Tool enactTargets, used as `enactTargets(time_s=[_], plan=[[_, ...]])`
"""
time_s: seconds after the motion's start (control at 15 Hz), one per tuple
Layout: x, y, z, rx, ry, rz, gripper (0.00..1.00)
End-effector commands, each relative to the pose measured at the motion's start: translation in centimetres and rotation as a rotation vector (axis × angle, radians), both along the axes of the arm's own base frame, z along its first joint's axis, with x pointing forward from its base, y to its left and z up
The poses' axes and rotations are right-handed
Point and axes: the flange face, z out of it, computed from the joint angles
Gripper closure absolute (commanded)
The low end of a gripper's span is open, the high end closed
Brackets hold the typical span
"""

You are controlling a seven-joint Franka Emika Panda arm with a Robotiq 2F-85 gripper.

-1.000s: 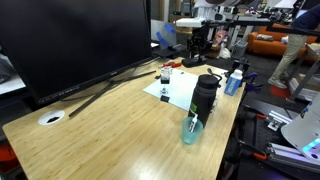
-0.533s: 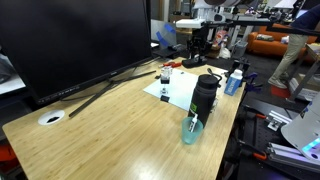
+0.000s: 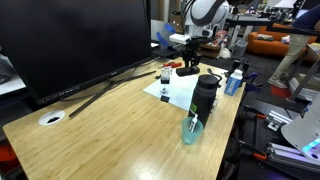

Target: Put the duster on the whiteboard

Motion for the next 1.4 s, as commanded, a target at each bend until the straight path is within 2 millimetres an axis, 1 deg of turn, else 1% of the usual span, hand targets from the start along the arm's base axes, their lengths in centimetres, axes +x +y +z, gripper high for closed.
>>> enactTargets(time_s=[0.0,0.27,0.6,0.8,0.93,1.0,1.07,1.13,1.2,1.33], plan=[[2.1,-1.7,-1.7,-0.034,-0.003,-0.133,0.75],[3.5,-3.2,-4.3,-0.059,0.022,-0.285,0.75],[4.2,-3.4,-7.8,-0.054,0.086,-0.369,0.75],[4.3,-3.4,-8.8,-0.044,0.113,-0.385,0.75],[4.5,-3.3,-8.8,-0.029,0.127,-0.381,0.75],[4.6,-3.2,-8.6,-0.030,0.131,-0.374,0.25],[4.7,-3.1,-8.3,-0.027,0.134,-0.369,0.23],[4.9,-3.1,-7.9,-0.021,0.131,-0.366,0.19],[5.0,-3.0,-7.3,-0.006,0.129,-0.367,0.11],[5.3,-2.9,-6.3,0.003,0.118,-0.369,0.00]])
